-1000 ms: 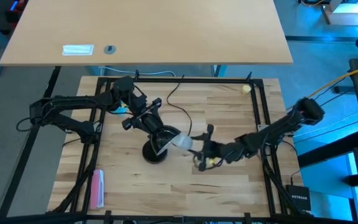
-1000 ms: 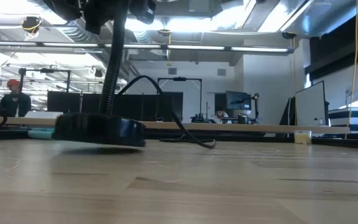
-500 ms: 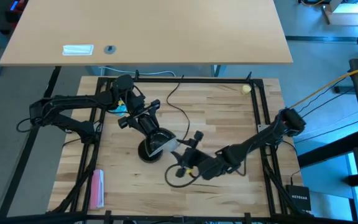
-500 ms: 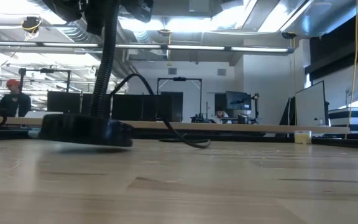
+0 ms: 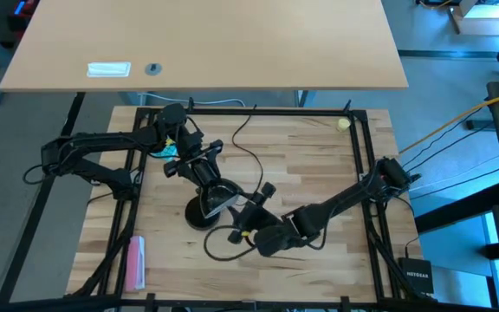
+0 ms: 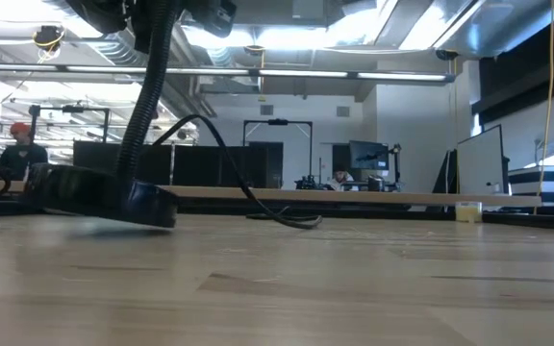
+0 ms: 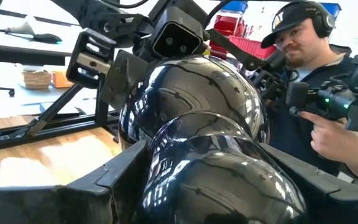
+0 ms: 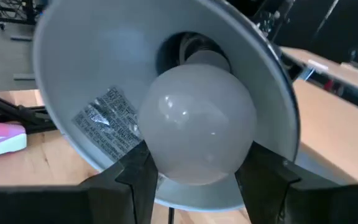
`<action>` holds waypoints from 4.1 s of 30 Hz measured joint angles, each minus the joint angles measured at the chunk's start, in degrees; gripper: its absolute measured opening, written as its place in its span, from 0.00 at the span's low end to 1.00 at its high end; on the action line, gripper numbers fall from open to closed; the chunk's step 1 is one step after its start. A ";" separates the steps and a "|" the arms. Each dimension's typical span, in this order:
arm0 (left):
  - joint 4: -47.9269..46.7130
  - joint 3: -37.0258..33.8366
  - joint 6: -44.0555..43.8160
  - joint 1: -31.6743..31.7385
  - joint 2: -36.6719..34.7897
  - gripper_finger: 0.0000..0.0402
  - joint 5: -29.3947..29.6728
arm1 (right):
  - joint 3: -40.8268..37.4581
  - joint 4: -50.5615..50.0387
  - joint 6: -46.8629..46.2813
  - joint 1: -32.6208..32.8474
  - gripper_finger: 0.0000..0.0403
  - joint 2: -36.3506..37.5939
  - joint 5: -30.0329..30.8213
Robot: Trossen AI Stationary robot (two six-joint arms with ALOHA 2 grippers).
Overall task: Screw lightbulb
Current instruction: Insert the lightbulb into the black lamp
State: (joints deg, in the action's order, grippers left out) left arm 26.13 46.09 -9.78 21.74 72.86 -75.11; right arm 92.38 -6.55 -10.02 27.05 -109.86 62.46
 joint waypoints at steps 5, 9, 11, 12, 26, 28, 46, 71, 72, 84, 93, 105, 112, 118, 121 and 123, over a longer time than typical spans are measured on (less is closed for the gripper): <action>0.28 0.02 -0.09 0.00 0.00 0.62 0.11 | 0.00 0.05 -3.12 -1.22 0.46 0.00 -2.91; 0.24 0.02 -0.05 0.00 0.00 0.62 0.15 | 0.00 0.40 -3.24 -1.26 0.46 0.00 -2.55; 0.17 0.02 -0.05 -0.02 0.00 0.62 0.22 | 0.00 0.37 -3.26 -1.54 0.46 0.00 -2.77; 0.13 0.02 -0.04 0.00 0.00 0.62 0.19 | 0.00 0.29 -3.30 -1.82 0.46 0.00 -2.99; -0.40 0.07 0.24 0.00 0.09 0.62 3.33 | 0.79 -2.33 11.57 -3.30 0.46 0.04 -2.20; -0.25 0.07 -0.35 0.00 0.09 0.62 3.85 | 0.79 -2.45 19.18 -2.80 0.46 0.04 -0.26; -0.27 0.09 -1.86 -0.09 0.02 0.62 4.21 | 0.79 -5.21 44.41 2.88 0.46 0.19 14.12; -1.70 0.09 -1.91 -2.46 0.04 0.62 8.96 | 1.79 2.25 70.25 0.56 0.46 -4.50 17.93; -1.70 0.09 -1.79 -2.67 0.04 0.62 9.26 | 1.79 2.40 70.25 0.26 0.46 -4.50 17.91; -2.32 0.07 -1.64 -3.97 -0.02 0.62 12.72 | 1.77 2.86 70.30 -0.91 0.46 -4.39 17.58; -2.48 -0.02 -0.25 -7.31 -0.13 0.62 15.18 | 1.70 3.02 63.81 -1.12 0.46 -4.28 15.89; -3.05 -0.04 1.78 -9.57 -0.11 0.62 15.56 | 1.64 3.02 42.64 -0.99 0.46 -4.31 10.88; -3.26 -0.04 2.63 -9.64 -0.11 0.62 15.59 | 1.62 2.88 27.11 -0.99 0.46 -4.44 8.34; -3.19 -0.04 5.69 -9.74 -0.10 0.62 15.57 | 1.62 1.36 12.28 -0.99 0.46 -4.52 5.70; -2.95 -0.01 7.20 -9.75 0.05 0.62 15.53 | 1.62 -1.77 6.08 -0.99 0.46 -4.54 5.42; -3.13 0.03 8.63 -9.88 0.07 0.63 15.27 | 1.62 -2.27 3.41 -0.99 0.46 -4.53 5.13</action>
State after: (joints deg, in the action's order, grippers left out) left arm 23.00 46.11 -1.14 11.86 72.93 -59.84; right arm 94.00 -8.82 -6.61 26.06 -114.39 67.58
